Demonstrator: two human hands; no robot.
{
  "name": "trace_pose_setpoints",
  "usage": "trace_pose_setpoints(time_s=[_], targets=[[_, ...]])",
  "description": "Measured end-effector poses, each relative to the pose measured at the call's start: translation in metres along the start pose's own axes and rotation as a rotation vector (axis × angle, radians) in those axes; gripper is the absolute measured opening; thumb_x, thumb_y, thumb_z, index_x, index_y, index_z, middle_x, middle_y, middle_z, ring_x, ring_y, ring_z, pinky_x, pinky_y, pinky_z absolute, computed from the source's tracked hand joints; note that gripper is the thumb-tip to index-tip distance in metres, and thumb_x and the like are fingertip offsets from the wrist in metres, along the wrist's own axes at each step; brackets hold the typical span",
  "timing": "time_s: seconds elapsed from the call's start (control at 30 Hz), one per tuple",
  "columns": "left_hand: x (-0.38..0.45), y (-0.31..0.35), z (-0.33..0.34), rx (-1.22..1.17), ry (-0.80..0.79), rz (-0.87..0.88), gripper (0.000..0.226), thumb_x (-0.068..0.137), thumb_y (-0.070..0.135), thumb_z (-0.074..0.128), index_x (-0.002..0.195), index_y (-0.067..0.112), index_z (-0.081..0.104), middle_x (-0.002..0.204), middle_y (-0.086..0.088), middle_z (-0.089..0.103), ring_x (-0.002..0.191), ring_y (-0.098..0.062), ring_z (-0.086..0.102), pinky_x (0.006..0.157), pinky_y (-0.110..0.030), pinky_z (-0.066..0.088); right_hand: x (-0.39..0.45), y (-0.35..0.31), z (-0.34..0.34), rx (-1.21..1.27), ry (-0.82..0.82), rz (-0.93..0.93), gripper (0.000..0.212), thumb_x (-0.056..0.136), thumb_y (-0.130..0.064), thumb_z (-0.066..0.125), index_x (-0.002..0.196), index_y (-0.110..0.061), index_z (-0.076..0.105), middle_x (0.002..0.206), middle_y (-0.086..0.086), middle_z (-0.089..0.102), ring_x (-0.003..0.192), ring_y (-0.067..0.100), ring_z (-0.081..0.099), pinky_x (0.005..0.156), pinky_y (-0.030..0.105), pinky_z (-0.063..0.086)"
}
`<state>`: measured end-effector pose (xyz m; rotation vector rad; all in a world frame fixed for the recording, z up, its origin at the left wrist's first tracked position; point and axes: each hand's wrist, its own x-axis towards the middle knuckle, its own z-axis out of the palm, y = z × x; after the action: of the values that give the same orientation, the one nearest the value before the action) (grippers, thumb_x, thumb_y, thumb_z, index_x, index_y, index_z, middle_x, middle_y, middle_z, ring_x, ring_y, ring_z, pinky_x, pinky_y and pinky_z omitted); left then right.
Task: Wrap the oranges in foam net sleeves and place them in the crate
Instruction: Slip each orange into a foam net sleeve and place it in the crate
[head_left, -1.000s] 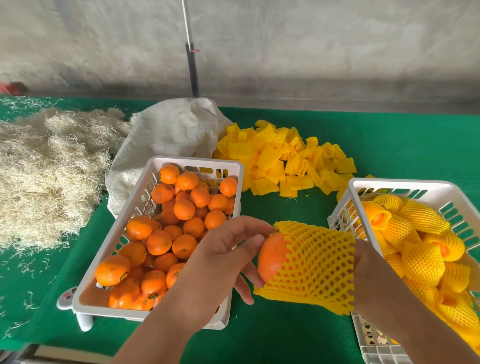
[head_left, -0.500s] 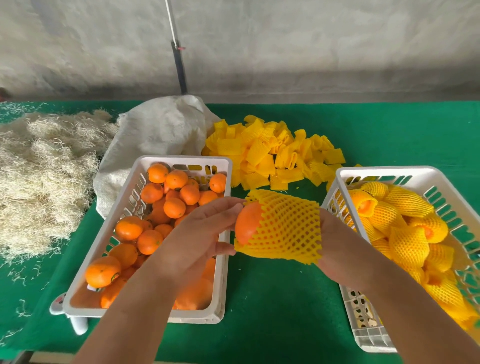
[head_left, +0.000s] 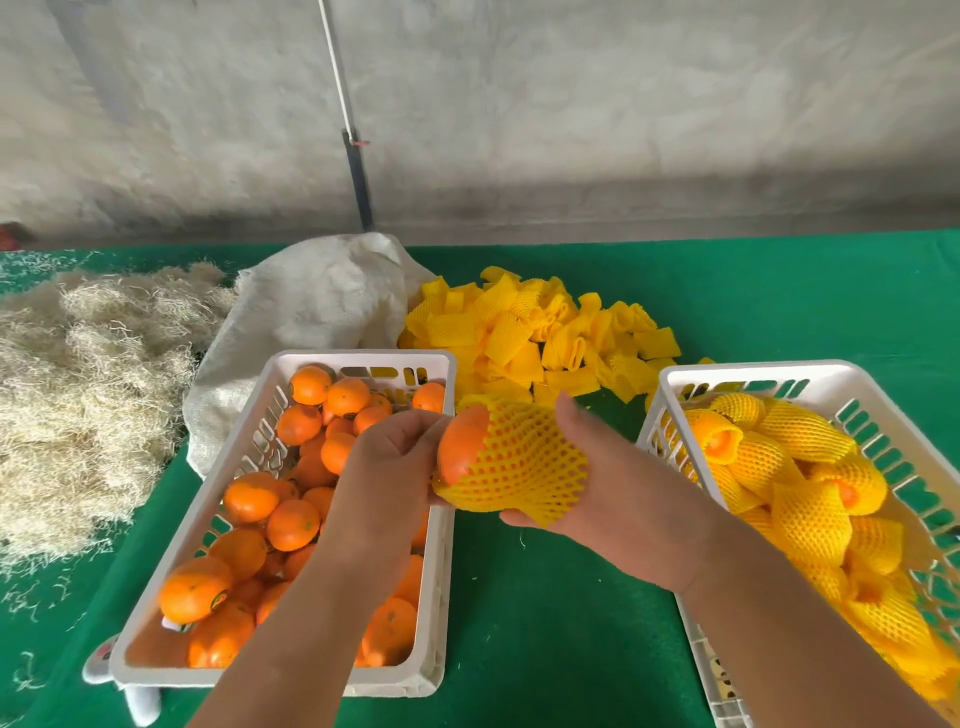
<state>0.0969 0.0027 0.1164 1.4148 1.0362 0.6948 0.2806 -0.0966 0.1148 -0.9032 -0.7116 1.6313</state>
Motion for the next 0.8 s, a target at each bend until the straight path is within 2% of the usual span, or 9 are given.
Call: trace_pose_setpoints(time_s=[0.07, 0.13, 0.27, 0.37, 0.47, 0.53, 0.6, 0.7, 0.8], targets=[[-0.002, 0.001, 0.006, 0.100, 0.078, 0.091, 0.030, 0.111, 0.032, 0.053, 0.096, 0.028, 0.079, 0.088, -0.003, 0.079, 0.088, -0.026, 0.076, 0.079, -0.049, 0.065, 0.002, 0.006, -0.002, -0.080, 0.078, -0.018, 0.059, 0.091, -0.043, 0.081, 0.144, -0.030, 0.060, 0.140, 0.006, 0.068, 0.129, 0.028, 0.066, 0.104, 0.045, 0.057], [-0.004, 0.001, 0.012, 0.120, 0.145, 0.130, 0.028, 0.111, 0.031, 0.053, 0.096, 0.026, 0.076, 0.088, -0.003, 0.077, 0.088, -0.029, 0.074, 0.080, -0.060, 0.062, 0.005, 0.004, 0.004, -0.107, 0.147, -0.029, 0.069, 0.081, -0.038, 0.091, 0.142, -0.031, 0.060, 0.137, 0.005, 0.070, 0.126, 0.028, 0.068, 0.107, 0.048, 0.055], [-0.008, 0.000, 0.020, 0.091, 0.220, 0.176, 0.029, 0.112, 0.030, 0.051, 0.093, 0.024, 0.072, 0.088, -0.013, 0.072, 0.089, -0.042, 0.067, 0.076, -0.068, 0.056, 0.001, -0.005, 0.013, -0.122, 0.157, -0.039, 0.065, 0.084, -0.028, 0.087, 0.143, -0.030, 0.060, 0.137, 0.005, 0.070, 0.126, 0.028, 0.068, 0.107, 0.044, 0.056], [-0.014, -0.001, 0.023, 0.050, 0.246, 0.225, 0.028, 0.112, 0.030, 0.050, 0.092, 0.024, 0.069, 0.087, -0.017, 0.070, 0.088, -0.048, 0.064, 0.074, -0.070, 0.054, -0.006, -0.005, 0.016, -0.142, 0.173, -0.048, 0.064, 0.078, -0.030, 0.092, 0.136, -0.033, 0.066, 0.133, 0.004, 0.073, 0.123, 0.025, 0.070, 0.101, 0.038, 0.058], [-0.016, -0.001, 0.026, 0.029, 0.273, 0.258, 0.028, 0.113, 0.028, 0.050, 0.092, 0.020, 0.066, 0.087, -0.022, 0.066, 0.086, -0.052, 0.061, 0.072, -0.071, 0.052, -0.009, -0.002, 0.020, -0.152, 0.220, -0.084, 0.063, 0.076, -0.034, 0.094, 0.133, -0.032, 0.068, 0.131, 0.003, 0.074, 0.122, 0.024, 0.071, 0.100, 0.039, 0.059], [-0.018, 0.001, 0.028, 0.058, 0.289, 0.283, 0.029, 0.113, 0.027, 0.049, 0.092, 0.017, 0.066, 0.083, -0.019, 0.066, 0.082, -0.049, 0.060, 0.068, -0.067, 0.053, -0.012, 0.001, 0.023, -0.171, 0.251, -0.103, 0.058, 0.078, -0.036, 0.092, 0.131, -0.033, 0.069, 0.129, 0.003, 0.074, 0.120, 0.024, 0.071, 0.103, 0.046, 0.058], [-0.019, 0.002, 0.030, 0.099, 0.304, 0.310, 0.030, 0.113, 0.026, 0.048, 0.090, 0.019, 0.065, 0.077, -0.013, 0.064, 0.075, -0.044, 0.058, 0.061, -0.063, 0.050, -0.015, 0.001, 0.026, -0.239, 0.318, -0.095, 0.051, 0.070, -0.050, 0.092, 0.117, -0.041, 0.074, 0.122, -0.003, 0.077, 0.116, 0.021, 0.073, 0.103, 0.052, 0.056], [-0.019, 0.002, 0.032, 0.131, 0.317, 0.316, 0.030, 0.113, 0.025, 0.047, 0.089, 0.017, 0.064, 0.078, -0.014, 0.063, 0.075, -0.043, 0.057, 0.062, -0.063, 0.048, -0.019, 0.001, 0.029, -0.332, 0.387, -0.069, 0.057, 0.056, -0.067, 0.090, 0.106, -0.045, 0.075, 0.114, -0.011, 0.079, 0.116, 0.019, 0.071, 0.102, 0.050, 0.053], [-0.019, -0.003, 0.035, 0.176, 0.328, 0.314, 0.030, 0.113, 0.023, 0.047, 0.088, 0.015, 0.062, 0.079, -0.012, 0.061, 0.074, -0.035, 0.055, 0.064, -0.057, 0.046, -0.023, -0.002, 0.028, -0.349, 0.394, -0.018, 0.058, 0.052, -0.068, 0.090, 0.105, -0.049, 0.074, 0.112, -0.016, 0.078, 0.118, 0.016, 0.067, 0.102, 0.047, 0.049]])
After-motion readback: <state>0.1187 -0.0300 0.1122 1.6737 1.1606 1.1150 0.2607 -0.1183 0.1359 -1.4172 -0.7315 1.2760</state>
